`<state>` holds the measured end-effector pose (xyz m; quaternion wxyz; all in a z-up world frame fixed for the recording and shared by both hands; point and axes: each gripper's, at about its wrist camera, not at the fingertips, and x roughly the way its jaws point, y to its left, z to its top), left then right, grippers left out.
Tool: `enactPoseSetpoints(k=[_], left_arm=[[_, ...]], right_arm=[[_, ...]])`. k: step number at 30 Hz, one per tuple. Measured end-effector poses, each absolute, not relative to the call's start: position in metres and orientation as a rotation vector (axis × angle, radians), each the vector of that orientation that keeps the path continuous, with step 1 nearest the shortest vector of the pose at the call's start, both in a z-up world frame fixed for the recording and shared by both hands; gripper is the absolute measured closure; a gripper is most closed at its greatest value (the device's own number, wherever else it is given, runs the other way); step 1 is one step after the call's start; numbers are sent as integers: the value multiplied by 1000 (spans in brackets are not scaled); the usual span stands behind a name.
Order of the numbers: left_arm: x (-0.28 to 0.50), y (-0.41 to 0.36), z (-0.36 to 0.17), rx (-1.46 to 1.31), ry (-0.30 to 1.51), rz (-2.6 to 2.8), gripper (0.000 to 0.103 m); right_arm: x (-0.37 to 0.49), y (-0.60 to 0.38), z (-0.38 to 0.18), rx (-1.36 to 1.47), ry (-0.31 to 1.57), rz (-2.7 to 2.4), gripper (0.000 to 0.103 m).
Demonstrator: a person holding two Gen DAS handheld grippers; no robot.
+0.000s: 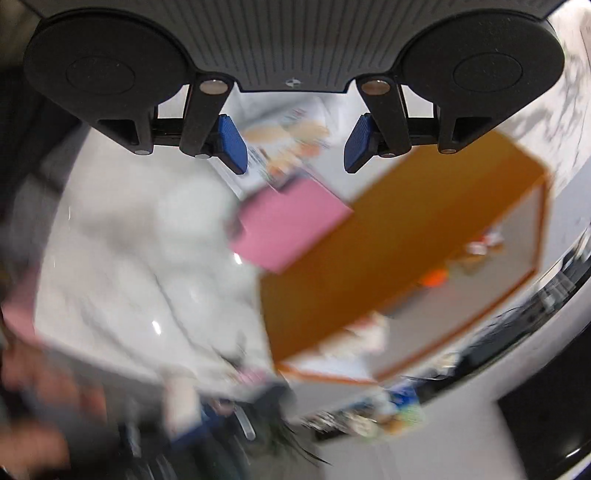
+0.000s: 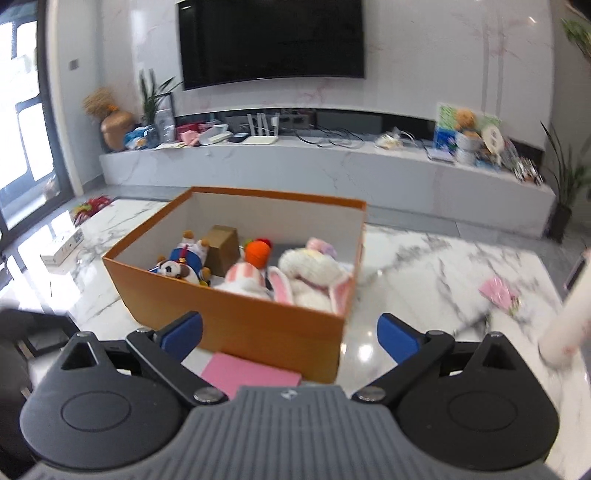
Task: Organize objects
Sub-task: 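Move the left gripper to the white lotion tube while the right gripper approaches the pink wallet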
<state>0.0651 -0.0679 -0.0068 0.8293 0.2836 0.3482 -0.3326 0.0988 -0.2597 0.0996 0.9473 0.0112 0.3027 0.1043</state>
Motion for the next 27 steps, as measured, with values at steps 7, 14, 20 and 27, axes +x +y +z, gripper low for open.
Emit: enactPoseSetpoints(k=[7, 14, 20, 27], left_arm=[[91, -77, -33, 581, 797, -745, 27], [100, -60, -43, 513, 986, -819, 15], [101, -47, -45, 454, 995, -761, 14], [106, -52, -45, 420, 1000, -699, 15]], right_arm=[[88, -269, 106, 42, 608, 218, 2], [95, -275, 96, 64, 647, 207, 1], [104, -260, 78, 74, 711, 243, 1], [129, -221, 31, 102, 838, 202, 1]])
